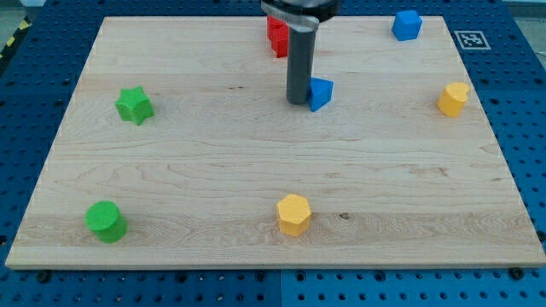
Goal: Move your arm to the blue cube
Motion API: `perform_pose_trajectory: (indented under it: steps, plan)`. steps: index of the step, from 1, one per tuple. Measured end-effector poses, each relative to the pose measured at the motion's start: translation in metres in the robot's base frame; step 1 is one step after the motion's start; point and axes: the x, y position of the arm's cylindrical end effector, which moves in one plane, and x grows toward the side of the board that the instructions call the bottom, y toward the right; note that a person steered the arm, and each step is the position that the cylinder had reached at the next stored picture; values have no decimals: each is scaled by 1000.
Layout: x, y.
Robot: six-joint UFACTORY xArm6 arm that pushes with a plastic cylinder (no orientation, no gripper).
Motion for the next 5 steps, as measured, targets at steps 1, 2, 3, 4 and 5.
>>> perform_pose_trajectory:
  steps: [1, 2, 3, 4, 5]
  plan:
    - [-18, 2]
    - [-18, 37]
    - [-30, 80]
    - [-47, 120]
    - [-55, 169]
